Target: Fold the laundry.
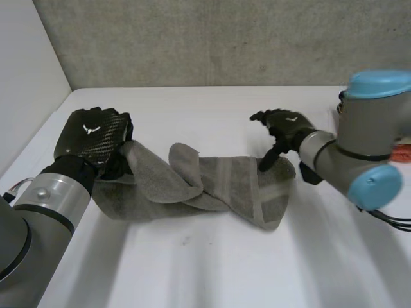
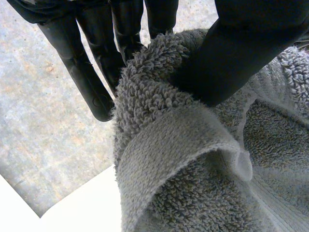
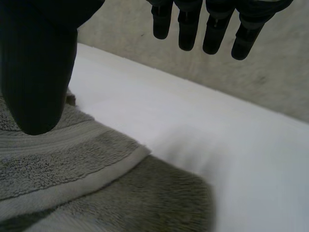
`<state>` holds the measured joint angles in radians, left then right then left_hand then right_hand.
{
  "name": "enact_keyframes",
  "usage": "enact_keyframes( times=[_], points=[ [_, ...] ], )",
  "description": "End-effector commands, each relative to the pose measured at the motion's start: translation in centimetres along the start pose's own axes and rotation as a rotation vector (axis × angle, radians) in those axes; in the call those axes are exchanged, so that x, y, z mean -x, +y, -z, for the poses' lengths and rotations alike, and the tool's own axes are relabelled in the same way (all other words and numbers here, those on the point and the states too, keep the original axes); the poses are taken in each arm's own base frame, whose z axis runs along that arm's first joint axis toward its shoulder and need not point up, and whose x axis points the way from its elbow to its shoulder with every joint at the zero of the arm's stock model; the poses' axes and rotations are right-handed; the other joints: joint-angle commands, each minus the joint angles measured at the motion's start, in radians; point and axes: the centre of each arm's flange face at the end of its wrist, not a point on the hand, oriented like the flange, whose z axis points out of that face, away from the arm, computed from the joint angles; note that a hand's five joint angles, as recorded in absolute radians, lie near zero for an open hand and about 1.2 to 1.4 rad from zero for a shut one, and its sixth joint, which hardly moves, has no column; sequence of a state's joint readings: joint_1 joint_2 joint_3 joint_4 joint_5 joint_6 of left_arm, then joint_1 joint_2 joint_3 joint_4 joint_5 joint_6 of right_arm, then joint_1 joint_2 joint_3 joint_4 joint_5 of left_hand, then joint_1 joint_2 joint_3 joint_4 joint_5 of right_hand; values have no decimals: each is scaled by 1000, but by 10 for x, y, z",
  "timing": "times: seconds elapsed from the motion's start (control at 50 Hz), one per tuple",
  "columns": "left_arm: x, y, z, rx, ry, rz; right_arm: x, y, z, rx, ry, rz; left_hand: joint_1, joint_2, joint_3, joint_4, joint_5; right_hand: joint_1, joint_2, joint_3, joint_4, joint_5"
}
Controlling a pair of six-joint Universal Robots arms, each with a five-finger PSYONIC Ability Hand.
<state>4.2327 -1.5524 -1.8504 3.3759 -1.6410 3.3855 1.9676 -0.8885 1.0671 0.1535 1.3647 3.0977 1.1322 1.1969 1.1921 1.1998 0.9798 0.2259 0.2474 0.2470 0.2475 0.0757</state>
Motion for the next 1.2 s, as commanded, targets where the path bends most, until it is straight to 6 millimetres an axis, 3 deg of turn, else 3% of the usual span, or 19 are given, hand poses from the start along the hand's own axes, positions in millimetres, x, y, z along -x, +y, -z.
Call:
enact_keyframes(
  times=[0.02, 0.22, 0.24, 0.3, 0.34, 0.38, 0.4, 0.46, 0.48, 0.54, 0.56, 0.62, 0.64, 0.76, 0.82, 0.94, 1.1, 1.16, 1.2],
  points=[
    [2, -6, 6, -22, -4, 2, 15, 34, -45, 25, -52, -6, 264, 199, 204, 196, 242, 109, 87, 88, 87, 84],
    [4, -14, 7, -51, -9, 4, 31, 69, -68, 57, -56, 36, 264, 199, 204, 196, 242, 264, 242, 243, 242, 239],
    [4, -14, 7, -51, -9, 2, 33, 71, -69, 58, -58, 49, 264, 199, 204, 196, 242, 334, 312, 313, 312, 310],
    [4, -15, 7, -55, -10, 4, 33, 70, -70, 50, -53, 103, 264, 199, 204, 196, 242, 1168, 1146, 1147, 1146, 1143],
    [5, -16, 6, -59, -15, 4, 32, 60, -67, 29, -41, 141, 264, 199, 204, 196, 242, 1170, 1149, 1149, 1149, 1146],
    [6, -19, 5, -67, -18, 3, 31, 47, -63, 7, -27, 162, 264, 199, 204, 196, 242, 1170, 1149, 1149, 1149, 1146],
    [7, -20, 4, -70, -21, 3, 31, 25, -53, -34, -19, 182, 264, 199, 204, 196, 242, 1170, 1149, 1149, 1149, 1146],
    [13, -27, 1, -89, -43, 5, 30, -16, -30, -118, 2, 216, 264, 199, 204, 196, 242, 1170, 1149, 1149, 1149, 1146],
    [16, -29, 0, -97, -51, 5, 27, -42, -12, -178, 19, 238, 264, 199, 204, 196, 242, 1170, 1149, 1149, 1149, 1146],
    [29, -41, -3, -134, -97, 6, 20, -82, 15, -293, 62, 284, 264, 199, 204, 196, 242, 1170, 1149, 1149, 1149, 1146],
    [36, -47, -4, -153, -122, 6, 9, -103, 33, -344, 109, 329, 264, 199, 204, 196, 242, 1170, 1149, 1149, 1149, 1146],
    [47, -56, -5, -173, -157, 1, -8, -123, 58, -375, 184, 412, 264, 199, 204, 196, 242, 1170, 1149, 1149, 1149, 1146],
    [54, -59, -6, -179, -178, -2, -17, -133, 75, -381, 231, 469, 264, 199, 204, 196, 242, 1170, 1149, 1149, 1149, 1146],
    [75, -65, -11, -139, -222, -11, -33, -148, 124, -322, 337, 651, 264, 199, 204, 196, 242, 1170, 1149, 1149, 1149, 1146],
    [83, -58, -16, -58, -205, -10, -30, -147, 144, -249, 336, 720, 264, 199, 204, 196, 242, 1170, 1149, 1149, 1149, 1146],
    [76, -15, -35, 171, -76, 21, -23, -117, 146, -99, 257, 748, 264, 199, 204, 196, 242, 1170, 1149, 1149, 1149, 1146],
    [71, 27, -68, 334, -23, 14, -40, -55, 94, 123, 180, 752, 264, 199, 204, 196, 242, 1170, 1149, 1149, 1149, 1146],
    [69, 36, -87, 340, -1, -10, -41, -52, 81, 114, 184, 758, 264, 199, 204, 196, 242, 1170, 1149, 1149, 1149, 1146],
    [65, 31, -104, 295, 12, -32, -49, -55, 63, 75, 230, 765, 264, 199, 204, 196, 242, 1170, 1149, 1149, 1149, 1146]
  ],
)
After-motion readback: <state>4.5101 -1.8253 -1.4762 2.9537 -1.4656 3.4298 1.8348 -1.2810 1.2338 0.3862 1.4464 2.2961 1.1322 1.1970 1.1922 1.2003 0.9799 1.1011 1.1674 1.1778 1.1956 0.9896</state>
